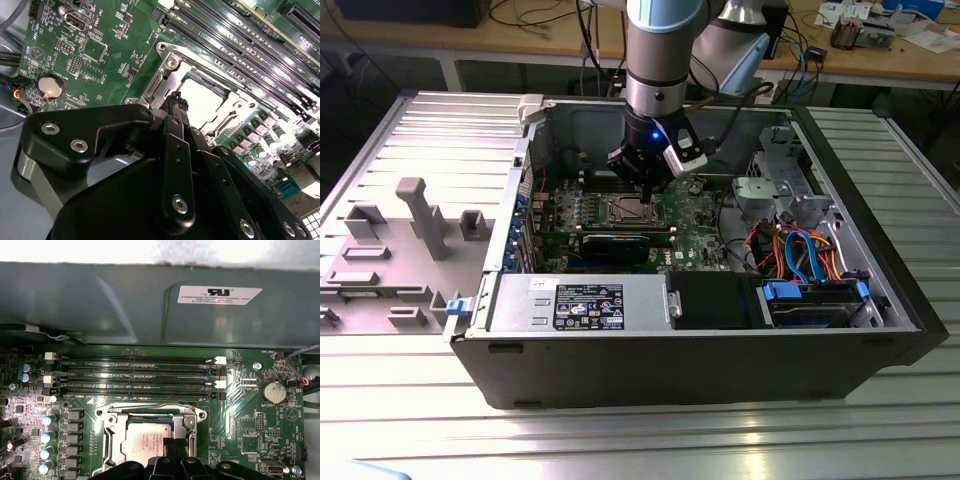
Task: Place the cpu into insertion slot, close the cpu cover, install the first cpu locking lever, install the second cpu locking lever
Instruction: 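Install the second cpu locking lever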
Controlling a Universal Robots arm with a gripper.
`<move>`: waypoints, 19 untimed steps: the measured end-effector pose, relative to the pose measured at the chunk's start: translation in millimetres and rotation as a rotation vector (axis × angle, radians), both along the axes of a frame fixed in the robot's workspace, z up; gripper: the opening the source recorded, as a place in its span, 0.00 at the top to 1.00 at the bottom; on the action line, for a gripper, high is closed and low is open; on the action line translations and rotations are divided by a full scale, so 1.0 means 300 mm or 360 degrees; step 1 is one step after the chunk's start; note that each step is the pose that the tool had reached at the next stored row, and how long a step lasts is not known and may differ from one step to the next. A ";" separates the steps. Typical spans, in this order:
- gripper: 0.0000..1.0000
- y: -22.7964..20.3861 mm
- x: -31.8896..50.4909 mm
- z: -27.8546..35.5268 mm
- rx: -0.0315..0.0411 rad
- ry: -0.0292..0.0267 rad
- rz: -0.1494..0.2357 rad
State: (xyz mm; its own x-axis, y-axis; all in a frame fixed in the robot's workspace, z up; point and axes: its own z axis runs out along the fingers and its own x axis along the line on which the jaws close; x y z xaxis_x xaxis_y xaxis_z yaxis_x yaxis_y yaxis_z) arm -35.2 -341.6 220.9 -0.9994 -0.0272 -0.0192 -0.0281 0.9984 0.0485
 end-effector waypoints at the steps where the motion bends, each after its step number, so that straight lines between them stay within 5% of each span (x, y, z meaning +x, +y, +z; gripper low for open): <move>1: 0.89 0.000 0.000 0.000 0.0000 0.00000 0.0000; 8: 0.89 -0.001 0.000 0.002 0.0000 0.00002 0.0000; 12: 0.89 -0.001 0.000 0.020 0.0000 0.00000 0.0000; 19: 0.89 -0.025 0.000 0.019 0.0000 0.00000 0.0000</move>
State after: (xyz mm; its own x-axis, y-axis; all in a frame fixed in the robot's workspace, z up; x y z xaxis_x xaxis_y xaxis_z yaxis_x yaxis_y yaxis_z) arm -35.2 -349.0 226.8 -0.9994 -0.0272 -0.0192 -0.0281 0.9984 0.0486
